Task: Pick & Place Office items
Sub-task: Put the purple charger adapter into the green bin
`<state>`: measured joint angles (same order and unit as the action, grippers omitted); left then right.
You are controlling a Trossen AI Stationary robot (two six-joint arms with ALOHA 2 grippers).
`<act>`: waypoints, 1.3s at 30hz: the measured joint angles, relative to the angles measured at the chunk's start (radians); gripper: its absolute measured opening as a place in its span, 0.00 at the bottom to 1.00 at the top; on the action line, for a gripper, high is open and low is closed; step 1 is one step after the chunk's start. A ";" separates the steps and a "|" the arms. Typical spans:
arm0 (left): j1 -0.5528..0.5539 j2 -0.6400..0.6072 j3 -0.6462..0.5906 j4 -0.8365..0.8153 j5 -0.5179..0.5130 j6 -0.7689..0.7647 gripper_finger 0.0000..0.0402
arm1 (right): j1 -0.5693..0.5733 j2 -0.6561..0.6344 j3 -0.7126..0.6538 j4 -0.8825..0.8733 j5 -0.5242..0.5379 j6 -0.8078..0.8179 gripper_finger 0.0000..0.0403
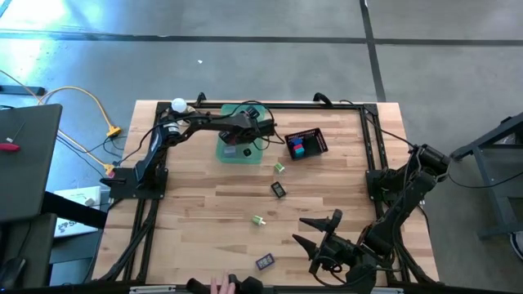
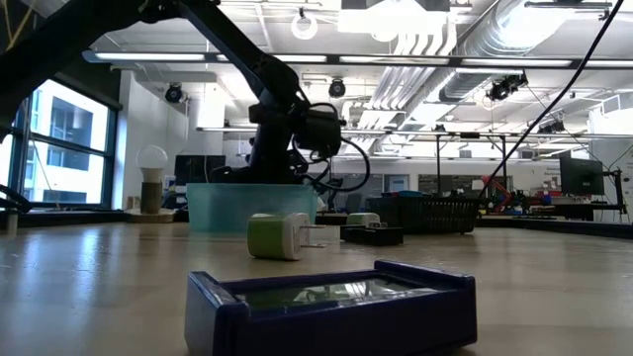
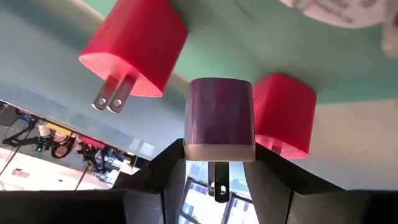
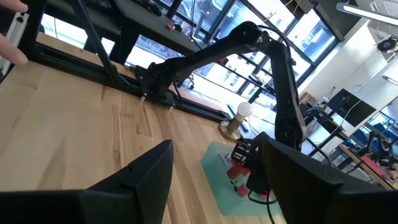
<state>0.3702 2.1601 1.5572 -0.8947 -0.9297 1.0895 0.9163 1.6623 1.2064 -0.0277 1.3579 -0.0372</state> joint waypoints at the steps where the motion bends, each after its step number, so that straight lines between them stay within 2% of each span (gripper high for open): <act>1: 0.000 0.000 0.001 0.001 0.004 -0.001 0.35 | 0.000 0.000 0.000 0.000 0.001 0.000 0.58; 8: -0.006 0.001 0.000 0.007 0.010 0.046 0.39 | 0.000 0.000 0.000 -0.023 0.002 0.014 0.58; 39: -0.006 0.003 -0.002 -0.023 0.033 0.017 0.39 | 0.000 0.000 0.000 -0.030 0.004 0.015 0.58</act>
<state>0.3637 2.1628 1.5547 -0.9176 -0.8970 1.1061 0.9161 1.6625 1.2064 -0.0578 1.3624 -0.0223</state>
